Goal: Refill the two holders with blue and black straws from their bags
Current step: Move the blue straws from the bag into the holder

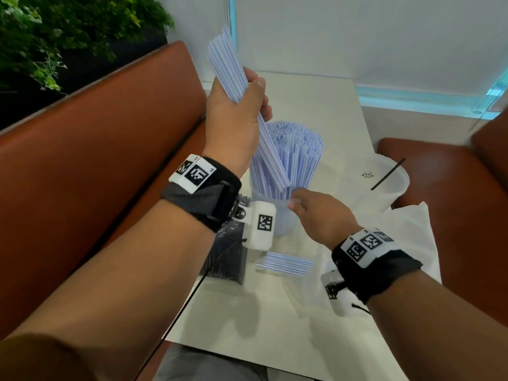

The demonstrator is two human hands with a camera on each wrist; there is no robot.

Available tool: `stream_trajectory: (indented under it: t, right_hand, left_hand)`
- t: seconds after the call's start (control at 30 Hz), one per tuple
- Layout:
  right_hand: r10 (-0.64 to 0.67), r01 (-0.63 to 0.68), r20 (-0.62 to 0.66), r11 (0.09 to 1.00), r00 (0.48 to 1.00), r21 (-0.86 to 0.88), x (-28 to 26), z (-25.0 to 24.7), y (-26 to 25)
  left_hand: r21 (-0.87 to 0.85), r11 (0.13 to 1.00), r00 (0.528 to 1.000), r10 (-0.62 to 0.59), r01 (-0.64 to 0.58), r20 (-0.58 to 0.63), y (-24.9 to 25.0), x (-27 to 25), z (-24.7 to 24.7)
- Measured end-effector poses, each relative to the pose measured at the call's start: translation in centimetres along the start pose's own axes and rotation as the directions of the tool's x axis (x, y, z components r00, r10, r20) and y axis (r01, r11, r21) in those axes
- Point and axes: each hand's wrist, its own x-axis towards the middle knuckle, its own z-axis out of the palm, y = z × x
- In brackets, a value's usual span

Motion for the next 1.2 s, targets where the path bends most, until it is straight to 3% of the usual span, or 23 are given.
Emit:
stream_trajectory:
  t: [0.07,0.13,0.23,0.3,0.4,0.5,0.6,0.67,0.73,0.8,0.87,0.93,1.07,1.1,1.2]
  right_hand:
    - [-0.025,0.025,-0.012,1.0,1.0,-0.009,0.1,0.1,0.0]
    - [-0.033,0.033,-0.025,0.999,0.999,-0.023,0.1,0.0,0.1]
    - [-0.033,0.033,-0.029,0.999,0.999,-0.019,0.0,0.0,0.0]
    - [-0.029,0.029,-0.019,0.999,0.999,-0.019,0.0,-0.1,0.0]
    - [-0.023,0.022,-0.012,1.0,1.0,-0.013,-0.1,-0.1,0.0]
    - [-0.029,0.029,-0.015,1.0,0.999,-0.006,-0.1,0.0,0.1]
    - [-0.033,0.033,-0.011,0.999,0.999,-0.018,0.0,0.0,0.0]
    - [-0.025,0.025,-0.002,1.0,1.0,-0.018,0.1,0.1,0.0]
    - [-0.02,0.02,0.007,1.0,1.0,-0.014,0.1,0.0,-0.1]
    - [-0.014,0.014,0.014,1.0,1.0,-0.005,0.1,-0.1,-0.2]
    - [-0.001,0.0,0.014,1.0,1.0,0.02,0.0,-0.2,-0.5]
    - [0.002,-0.002,0.015,1.0,1.0,0.029,-0.1,-0.3,-0.6]
    - [-0.015,0.015,0.01,1.0,1.0,0.025,-0.2,-0.3,-0.4]
    - [-0.012,0.011,0.01,0.999,1.0,0.03,-0.2,-0.2,-0.4]
    - [0.024,-0.025,0.023,1.0,0.999,0.019,0.0,-0.2,-0.6]
  left_hand:
    - [0.064,0.998,0.999,0.03,-0.029,-0.017,-0.8,-0.2,-0.1]
    - [0.262,0.964,0.999,0.034,-0.04,0.028,-2.0,-0.5,-0.3]
    - [0.616,0.78,0.966,-0.063,-0.109,0.25,-4.4,-1.4,-1.1]
    - [0.737,0.654,0.946,-0.098,-0.172,0.309,-5.5,-2.2,-1.5]
    - [0.72,0.688,0.937,-0.184,-0.092,0.296,-5.9,-2.0,-2.3]
    - [0.607,0.795,0.9,-0.271,0.01,0.34,-5.0,-1.1,-2.8]
    - [0.595,0.799,0.957,-0.1,-0.086,0.272,-3.0,-0.2,-2.6]
    - [0.632,0.728,0.943,0.058,-0.266,0.329,-1.9,0.3,-2.0]
    - [0.705,0.555,0.873,0.082,-0.441,0.481,-1.8,0.3,-1.1]
    - [0.758,0.326,0.778,-0.095,-0.565,0.621,-2.7,-0.6,-0.4]
    - [0.749,0.181,0.704,-0.26,-0.637,0.661,-4.2,-1.8,-0.4]
    - [0.73,0.198,0.683,-0.261,-0.654,0.682,-4.5,-1.9,-0.8]
    - [0.745,0.258,0.766,-0.03,-0.615,0.642,-3.6,-0.9,-0.6]
    - [0.751,0.232,0.759,-0.073,-0.617,0.647,-3.7,-1.1,-0.5]
    - [0.695,0.098,0.636,-0.33,-0.712,0.698,-4.9,-2.5,-0.3]
